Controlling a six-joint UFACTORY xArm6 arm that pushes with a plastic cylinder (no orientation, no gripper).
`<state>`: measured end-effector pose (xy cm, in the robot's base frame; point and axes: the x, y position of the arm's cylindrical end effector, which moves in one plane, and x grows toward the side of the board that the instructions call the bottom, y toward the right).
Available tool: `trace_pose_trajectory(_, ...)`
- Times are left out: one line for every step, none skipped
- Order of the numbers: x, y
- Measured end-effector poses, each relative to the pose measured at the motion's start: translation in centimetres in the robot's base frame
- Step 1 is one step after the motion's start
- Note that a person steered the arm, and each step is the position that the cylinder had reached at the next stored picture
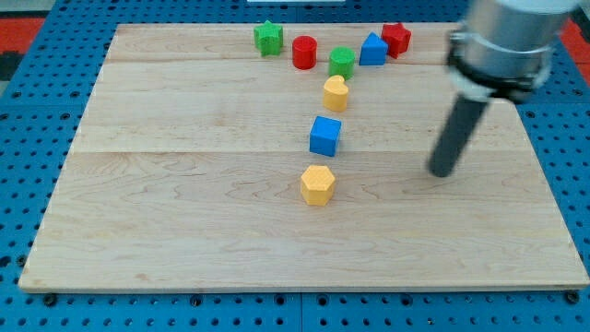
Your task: Push the hexagon to the left of the cube
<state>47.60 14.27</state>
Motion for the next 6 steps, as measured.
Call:
trace_pose_trajectory(5.0, -0.9)
trace_pose_trajectory(5.7, -8.2)
trace_pose_trajectory(1.5, -13.7)
trace_pose_trajectory(-3.0, -18.7)
trace_pose_trajectory(-2.3, -18.9)
trace_pose_trajectory(-4.6, -16.5)
